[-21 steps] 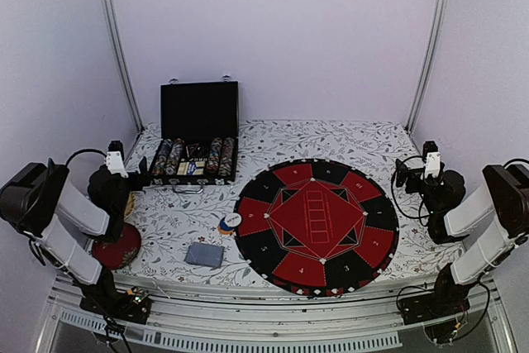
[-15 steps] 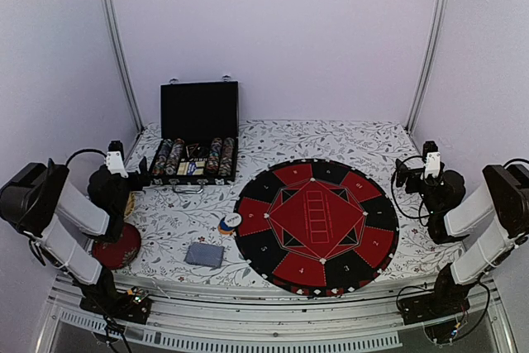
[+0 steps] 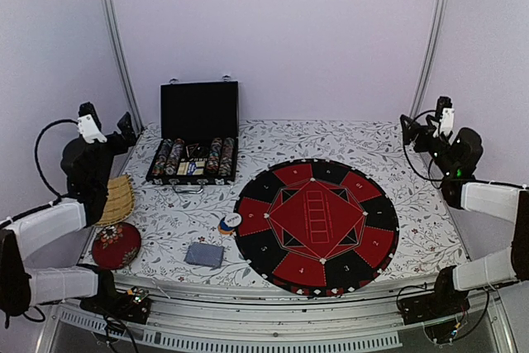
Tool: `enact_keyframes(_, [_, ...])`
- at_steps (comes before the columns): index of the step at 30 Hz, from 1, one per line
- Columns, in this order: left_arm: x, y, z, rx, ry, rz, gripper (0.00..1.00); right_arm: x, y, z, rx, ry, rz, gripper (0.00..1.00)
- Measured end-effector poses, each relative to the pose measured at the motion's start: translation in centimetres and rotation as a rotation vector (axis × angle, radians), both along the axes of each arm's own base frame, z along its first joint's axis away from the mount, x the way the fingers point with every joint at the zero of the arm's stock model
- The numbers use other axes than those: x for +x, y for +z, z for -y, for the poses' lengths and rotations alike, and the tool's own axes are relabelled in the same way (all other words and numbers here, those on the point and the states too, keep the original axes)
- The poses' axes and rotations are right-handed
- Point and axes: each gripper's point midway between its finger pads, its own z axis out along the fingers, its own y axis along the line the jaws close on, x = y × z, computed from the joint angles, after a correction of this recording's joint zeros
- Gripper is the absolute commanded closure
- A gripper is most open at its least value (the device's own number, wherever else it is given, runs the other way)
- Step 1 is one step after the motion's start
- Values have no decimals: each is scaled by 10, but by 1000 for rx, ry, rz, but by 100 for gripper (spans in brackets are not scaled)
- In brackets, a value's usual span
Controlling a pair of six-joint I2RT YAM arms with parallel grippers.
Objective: Distribute texas hold em gaming equipment
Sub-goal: Adjust the dealer button at the center of the board.
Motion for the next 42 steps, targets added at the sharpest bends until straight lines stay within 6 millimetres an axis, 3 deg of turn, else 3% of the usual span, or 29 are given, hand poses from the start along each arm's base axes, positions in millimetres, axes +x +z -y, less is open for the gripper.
enact_keyframes(3, [2, 31, 34, -60, -136, -2, 2, 6, 34, -30, 100, 190, -5, 1])
enact_keyframes(5, [5, 47, 63, -80, -242, -32, 2, 16, 43, -57, 163, 327, -64, 1])
enact_keyframes(8, [5, 62, 120, -67, -420, -125, 2, 25, 31, -112, 239, 503, -215, 4])
enact_keyframes(11, [-1, 57, 174, -30, -584, -258, 3, 18, -1, -195, 260, 671, -421, 14])
enact_keyframes(13, [-5, 40, 200, -11, -658, -360, 6, 9, -20, -244, 250, 762, -534, 21])
enact_keyframes(16, [-16, -18, 223, 2, -726, -582, 14, -14, -51, -315, 239, 901, -696, 28])
enact_keyframes(21, [-46, -126, 220, -27, -707, -919, 28, -54, -108, -394, 225, 1056, -929, 42])
enact_keyframes(22, [-52, -139, 219, -35, -703, -963, 32, -60, -120, -406, 224, 1079, -975, 44])
enact_keyframes(25, [-70, -174, 219, -53, -705, -1065, 38, -77, -152, -434, 225, 1119, -1095, 50])
enact_keyframes(30, [-80, -203, 224, -100, -725, -1130, 47, -91, -190, -459, 246, 1154, -1229, 57])
enact_keyframes(38, [-86, -261, 237, -147, -750, -1263, 53, -106, -238, -467, 279, 1137, -1383, 66])
enact_keyframes(42, [-86, -275, 246, -179, -780, -1290, 56, -108, -240, -472, 310, 1178, -1406, 70])
